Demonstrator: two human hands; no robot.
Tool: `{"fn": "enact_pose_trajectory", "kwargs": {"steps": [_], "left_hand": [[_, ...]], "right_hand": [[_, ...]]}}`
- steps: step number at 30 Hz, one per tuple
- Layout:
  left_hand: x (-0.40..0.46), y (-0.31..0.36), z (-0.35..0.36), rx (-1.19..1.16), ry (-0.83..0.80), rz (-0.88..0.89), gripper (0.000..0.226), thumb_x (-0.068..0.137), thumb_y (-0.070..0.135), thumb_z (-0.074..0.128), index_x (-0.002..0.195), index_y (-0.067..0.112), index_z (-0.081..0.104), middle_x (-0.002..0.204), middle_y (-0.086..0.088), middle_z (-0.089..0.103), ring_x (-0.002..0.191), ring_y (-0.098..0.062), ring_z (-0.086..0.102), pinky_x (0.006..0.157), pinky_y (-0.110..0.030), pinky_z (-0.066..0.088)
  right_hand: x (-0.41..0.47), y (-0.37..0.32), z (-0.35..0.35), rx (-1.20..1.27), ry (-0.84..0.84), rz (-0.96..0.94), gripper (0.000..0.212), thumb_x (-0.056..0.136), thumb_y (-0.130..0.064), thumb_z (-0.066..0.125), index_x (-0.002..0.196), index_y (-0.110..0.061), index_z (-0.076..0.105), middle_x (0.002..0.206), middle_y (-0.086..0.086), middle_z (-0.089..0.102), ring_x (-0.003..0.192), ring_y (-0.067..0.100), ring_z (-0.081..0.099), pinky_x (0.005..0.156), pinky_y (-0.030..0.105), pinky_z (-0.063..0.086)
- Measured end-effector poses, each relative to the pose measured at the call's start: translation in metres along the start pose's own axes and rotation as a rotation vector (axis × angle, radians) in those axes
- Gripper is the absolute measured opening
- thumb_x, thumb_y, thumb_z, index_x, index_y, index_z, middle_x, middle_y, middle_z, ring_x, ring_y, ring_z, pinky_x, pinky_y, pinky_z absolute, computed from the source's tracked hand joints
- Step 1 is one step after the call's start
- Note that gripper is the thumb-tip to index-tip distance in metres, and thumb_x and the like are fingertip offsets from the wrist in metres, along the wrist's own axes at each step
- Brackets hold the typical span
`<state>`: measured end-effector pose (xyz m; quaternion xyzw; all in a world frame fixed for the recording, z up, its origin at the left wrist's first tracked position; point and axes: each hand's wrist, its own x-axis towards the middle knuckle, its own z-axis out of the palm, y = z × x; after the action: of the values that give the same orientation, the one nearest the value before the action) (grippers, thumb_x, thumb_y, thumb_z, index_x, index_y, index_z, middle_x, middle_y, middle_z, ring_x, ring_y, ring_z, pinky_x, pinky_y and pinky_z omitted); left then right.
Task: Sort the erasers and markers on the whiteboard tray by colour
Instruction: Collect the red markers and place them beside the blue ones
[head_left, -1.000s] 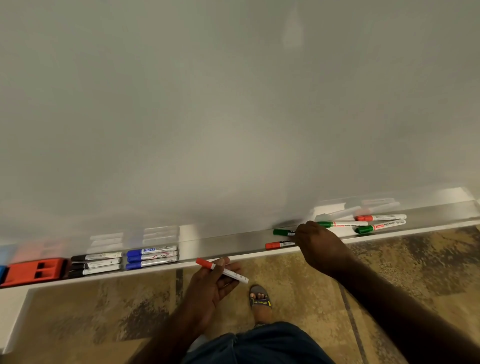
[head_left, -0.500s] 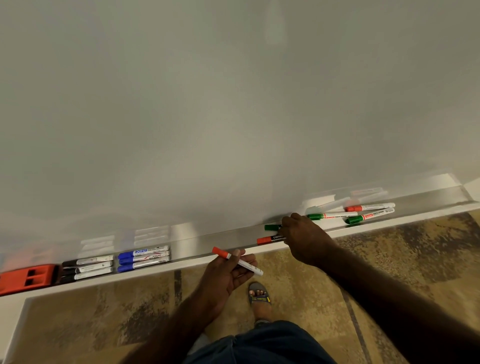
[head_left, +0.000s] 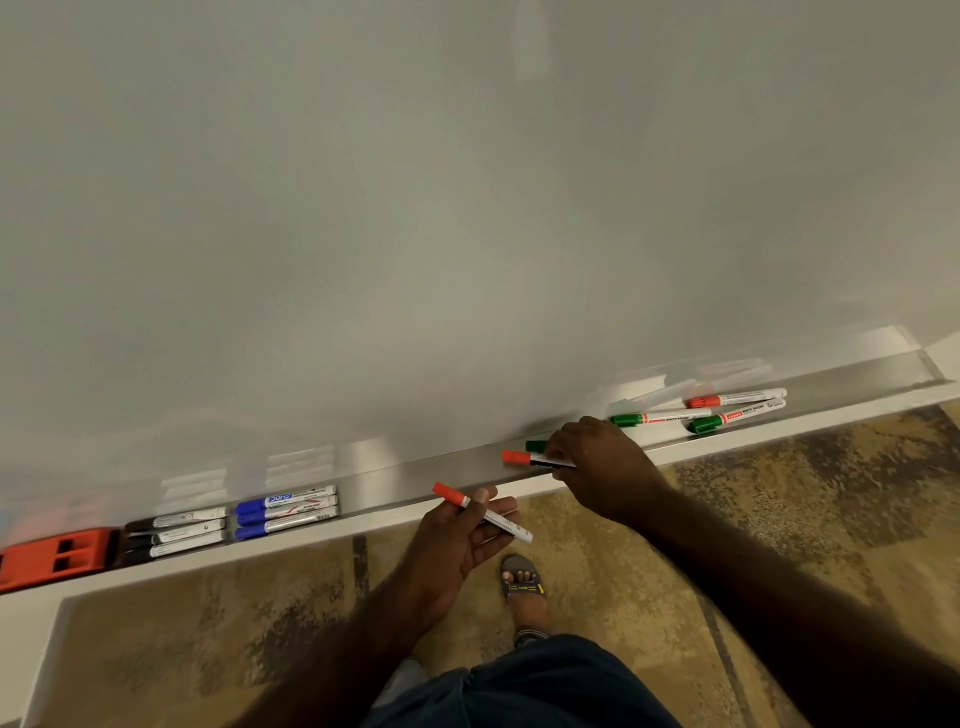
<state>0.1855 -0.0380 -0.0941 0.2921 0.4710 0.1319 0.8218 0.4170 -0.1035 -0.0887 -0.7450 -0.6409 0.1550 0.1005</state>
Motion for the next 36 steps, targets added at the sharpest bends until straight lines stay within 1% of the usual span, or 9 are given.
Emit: {"fn": "enact_pose_trajectory", "kwargs": {"steps": [5,12,15,20,23,25,27,30,36], "left_hand": [[0.001,0.000,0.003,-0.048,-0.053,-0.006,0.045,0.098,0.030,0.056,0.132,0.000,0.055,0.126,-0.020,0.070,0.119,-0.034,0.068,0.090,-0.039,0.060],[0.006,-0.002,0.018,-0.144,-0.064,-0.031,0.048,0.095,0.027,0.061,0.135,0.002,0.054,0.128,-0.026,0.067,0.120,-0.038,0.066,0.098,-0.046,0.057],[0.009,-0.004,0.022,-0.144,-0.054,-0.049,0.046,0.095,0.024,0.062,0.135,0.003,0.056,0.127,-0.026,0.068,0.120,-0.039,0.066,0.104,-0.050,0.051],[0.014,-0.006,0.036,-0.134,-0.059,-0.067,0.045,0.087,0.023,0.068,0.127,0.003,0.059,0.124,-0.024,0.070,0.107,-0.032,0.074,0.079,-0.038,0.062],[0.019,-0.007,0.039,-0.117,-0.111,-0.078,0.043,0.092,0.021,0.063,0.131,0.003,0.055,0.129,-0.020,0.069,0.117,-0.034,0.068,0.088,-0.041,0.061],[0.021,-0.008,0.040,-0.097,-0.137,-0.086,0.043,0.094,0.022,0.061,0.132,0.003,0.054,0.132,-0.020,0.067,0.122,-0.036,0.065,0.093,-0.044,0.059],[0.021,-0.010,0.041,-0.067,-0.143,-0.093,0.043,0.094,0.023,0.061,0.132,0.004,0.055,0.133,-0.019,0.067,0.122,-0.036,0.065,0.095,-0.045,0.057],[0.020,-0.011,0.044,-0.039,-0.143,-0.098,0.039,0.096,0.023,0.060,0.131,0.006,0.056,0.132,-0.018,0.068,0.123,-0.034,0.065,0.095,-0.045,0.058],[0.018,-0.011,0.049,-0.003,-0.138,-0.097,0.039,0.096,0.024,0.060,0.132,0.007,0.057,0.131,-0.017,0.069,0.122,-0.032,0.066,0.099,-0.047,0.055]], "right_hand": [[-0.014,-0.028,-0.005,0.288,0.095,0.002,0.014,0.085,-0.029,0.075,0.098,-0.023,0.076,0.086,-0.008,0.066,0.078,0.007,0.054,0.065,0.025,0.042],[-0.032,-0.045,0.002,0.415,0.128,0.018,0.020,0.092,-0.033,0.070,0.108,-0.022,0.077,0.096,-0.004,0.069,0.085,0.008,0.060,0.073,0.031,0.052],[-0.041,-0.045,0.005,0.428,0.152,0.026,0.022,0.095,-0.033,0.067,0.114,-0.024,0.074,0.100,-0.006,0.068,0.089,0.005,0.056,0.076,0.027,0.052],[-0.052,-0.023,-0.007,0.425,0.050,-0.022,0.027,0.097,-0.043,0.062,0.119,-0.031,0.071,0.109,-0.012,0.069,0.093,0.000,0.057,0.073,0.007,0.040],[-0.055,0.016,-0.024,0.330,0.136,0.072,0.020,0.096,-0.033,0.067,0.114,-0.027,0.074,0.110,-0.007,0.072,0.095,0.006,0.061,0.078,0.022,0.051],[-0.056,0.048,-0.034,0.229,0.208,0.159,0.019,0.094,-0.019,0.070,0.112,-0.020,0.076,0.109,0.002,0.074,0.100,0.019,0.065,0.086,0.034,0.053],[-0.056,0.082,-0.043,0.142,0.274,0.260,0.021,0.089,-0.006,0.071,0.108,-0.014,0.077,0.105,0.009,0.075,0.098,0.030,0.067,0.085,0.037,0.053],[-0.056,0.128,-0.050,0.048,0.277,0.427,0.026,0.087,0.000,0.067,0.107,-0.011,0.078,0.108,0.012,0.075,0.099,0.035,0.065,0.087,0.041,0.053],[-0.057,0.174,-0.051,-0.224,0.187,0.471,0.026,0.077,0.001,0.062,0.095,-0.009,0.078,0.094,0.013,0.075,0.083,0.035,0.060,0.073,0.041,0.055]]}}
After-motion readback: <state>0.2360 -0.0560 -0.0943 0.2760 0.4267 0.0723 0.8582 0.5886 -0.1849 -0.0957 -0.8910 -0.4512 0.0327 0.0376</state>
